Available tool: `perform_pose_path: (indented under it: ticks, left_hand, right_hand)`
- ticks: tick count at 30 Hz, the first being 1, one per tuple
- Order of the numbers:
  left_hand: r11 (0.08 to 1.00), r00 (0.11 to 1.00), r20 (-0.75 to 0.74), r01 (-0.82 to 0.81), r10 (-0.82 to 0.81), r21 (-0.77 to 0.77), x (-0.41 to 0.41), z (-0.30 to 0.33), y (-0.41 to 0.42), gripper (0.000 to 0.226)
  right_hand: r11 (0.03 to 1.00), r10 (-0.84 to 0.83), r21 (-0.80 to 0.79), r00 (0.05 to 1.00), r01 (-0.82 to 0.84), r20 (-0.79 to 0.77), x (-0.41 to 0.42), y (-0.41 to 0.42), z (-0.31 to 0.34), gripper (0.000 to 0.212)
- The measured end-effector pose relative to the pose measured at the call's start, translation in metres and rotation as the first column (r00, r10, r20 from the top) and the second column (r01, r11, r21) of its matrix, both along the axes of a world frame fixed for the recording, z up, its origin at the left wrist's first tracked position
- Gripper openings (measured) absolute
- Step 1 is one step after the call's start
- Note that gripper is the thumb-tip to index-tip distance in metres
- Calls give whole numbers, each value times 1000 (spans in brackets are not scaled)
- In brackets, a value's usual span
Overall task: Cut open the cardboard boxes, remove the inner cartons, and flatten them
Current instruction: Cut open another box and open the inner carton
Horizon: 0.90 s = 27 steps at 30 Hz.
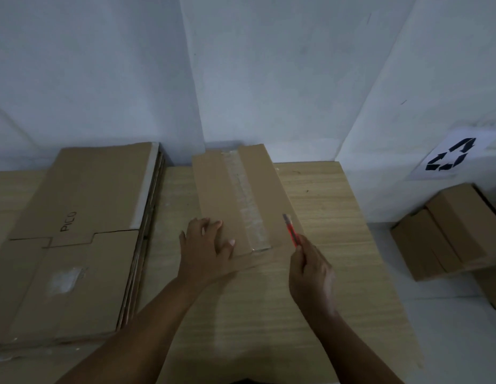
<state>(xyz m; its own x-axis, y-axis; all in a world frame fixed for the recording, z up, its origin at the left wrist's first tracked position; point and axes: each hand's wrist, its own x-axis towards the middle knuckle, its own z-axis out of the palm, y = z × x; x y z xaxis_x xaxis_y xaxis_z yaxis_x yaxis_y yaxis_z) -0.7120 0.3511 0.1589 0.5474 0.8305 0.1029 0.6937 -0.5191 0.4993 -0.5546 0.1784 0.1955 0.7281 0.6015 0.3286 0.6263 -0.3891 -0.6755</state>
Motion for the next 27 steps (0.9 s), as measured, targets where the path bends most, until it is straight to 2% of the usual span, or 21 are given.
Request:
perform_pose_path:
  ticks: [3,6,8,11,13,18,23,27]
  left_hand:
    - [991,999,35,17,-22,136,4,2,19,42]
    - [990,995,72,64,-73,125,16,5,37,31]
    - [992,996,32,78,-81,102,26,4,49,38]
    - [997,997,-30,76,-77,-22,39,6,57,66]
    - [995,993,-65,93,-96,-42,45,4,55,79]
    - [997,996,-54,70,-69,15,47,-14,55,68]
    - [998,997,-31,70,-70,-5,48,-14,56,64]
    - [998,997,-39,69,-69,-4,48,-19,58,60]
  right_hand:
    - [999,33,-25,999,-34,-33,9,35,9,36]
    - [986,93,-134,994,-100,-58,20,72,13,44]
    - [972,119,-201,992,-124,-39,27,99,18,44]
    - [942,170,-289,985,-170,-26,38,138,29,40]
    - [920,180,-351,983,-177,-25,47,164,35,40]
    - [849,265,-473,964,-238,-10,60,222,34,39]
    - [797,286,-547,958,-257,-34,62,269,21,36]
    - [800,291,-540,956,-260,-30,62,278,20,37]
